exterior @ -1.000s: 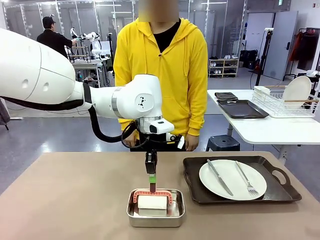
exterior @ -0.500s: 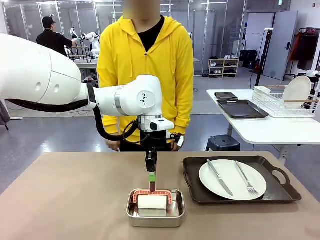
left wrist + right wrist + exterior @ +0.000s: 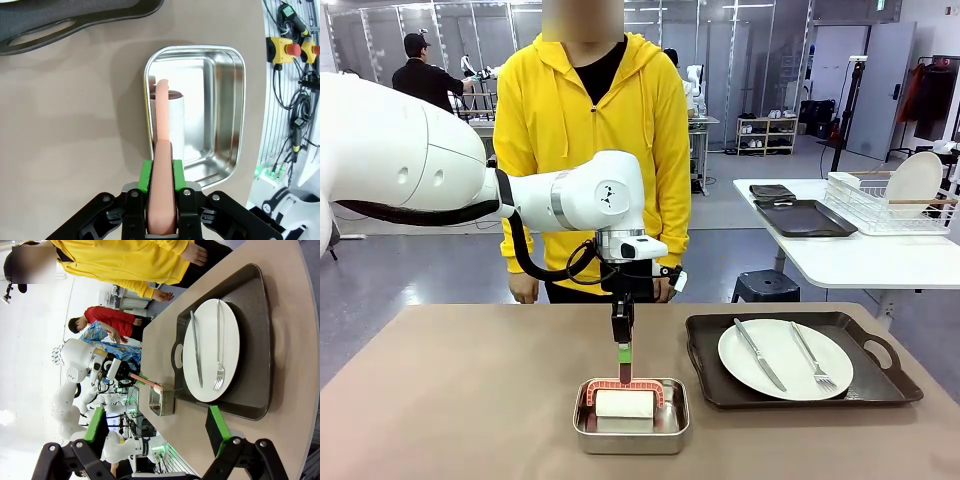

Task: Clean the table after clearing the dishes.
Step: Place the Lint Roller back on top of the Airtight Container, then when the right (or left) Handle tray is removed, use the right hand (or left hand) to clean the right (or left) side of the table with the Lint Roller.

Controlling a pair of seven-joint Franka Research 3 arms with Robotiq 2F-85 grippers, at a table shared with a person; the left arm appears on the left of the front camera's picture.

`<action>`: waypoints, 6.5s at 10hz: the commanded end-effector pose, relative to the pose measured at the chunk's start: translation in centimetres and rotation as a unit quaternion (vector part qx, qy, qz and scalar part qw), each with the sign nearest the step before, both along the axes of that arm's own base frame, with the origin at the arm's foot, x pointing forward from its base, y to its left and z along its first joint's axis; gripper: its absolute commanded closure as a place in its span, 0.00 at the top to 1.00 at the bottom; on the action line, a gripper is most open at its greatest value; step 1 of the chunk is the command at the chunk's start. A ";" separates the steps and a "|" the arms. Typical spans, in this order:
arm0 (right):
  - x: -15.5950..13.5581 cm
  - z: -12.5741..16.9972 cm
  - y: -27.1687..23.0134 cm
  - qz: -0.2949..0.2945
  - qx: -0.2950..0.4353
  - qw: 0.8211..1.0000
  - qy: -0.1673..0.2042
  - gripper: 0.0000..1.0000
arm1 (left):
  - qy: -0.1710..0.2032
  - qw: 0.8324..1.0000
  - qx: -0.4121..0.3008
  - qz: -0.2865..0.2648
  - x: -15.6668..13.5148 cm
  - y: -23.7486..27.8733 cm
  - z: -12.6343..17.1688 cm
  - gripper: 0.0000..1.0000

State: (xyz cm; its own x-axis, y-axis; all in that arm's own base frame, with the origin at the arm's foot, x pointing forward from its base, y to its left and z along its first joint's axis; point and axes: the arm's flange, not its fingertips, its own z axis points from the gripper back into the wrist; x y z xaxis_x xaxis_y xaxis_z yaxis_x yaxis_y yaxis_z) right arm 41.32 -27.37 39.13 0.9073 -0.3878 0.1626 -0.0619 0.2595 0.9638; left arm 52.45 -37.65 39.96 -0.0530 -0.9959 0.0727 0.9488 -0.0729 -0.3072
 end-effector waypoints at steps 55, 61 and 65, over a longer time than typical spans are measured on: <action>-0.2 0.4 0.0 0.002 0.001 1.000 -0.004 1.00 | 0.159 0.578 -0.453 0.660 -10.3 67.3 1.5 1.00; -0.2 0.4 0.0 0.002 0.001 1.000 -0.004 1.00 | 0.174 0.573 -0.421 0.681 -11.9 65.8 1.2 1.00; -0.2 0.4 0.0 0.002 0.001 1.000 -0.004 1.00 | 0.174 0.573 -0.421 0.681 -11.9 65.8 1.2 1.00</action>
State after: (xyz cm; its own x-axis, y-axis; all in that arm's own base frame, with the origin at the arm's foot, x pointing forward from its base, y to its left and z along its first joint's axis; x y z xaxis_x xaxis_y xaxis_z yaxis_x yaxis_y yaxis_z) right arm 41.29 -27.41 39.16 0.9070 -0.3884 0.1630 -0.0621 0.2595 0.9638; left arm 41.25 28.47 40.89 0.8929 0.2975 0.3378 0.2063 0.3966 -0.8945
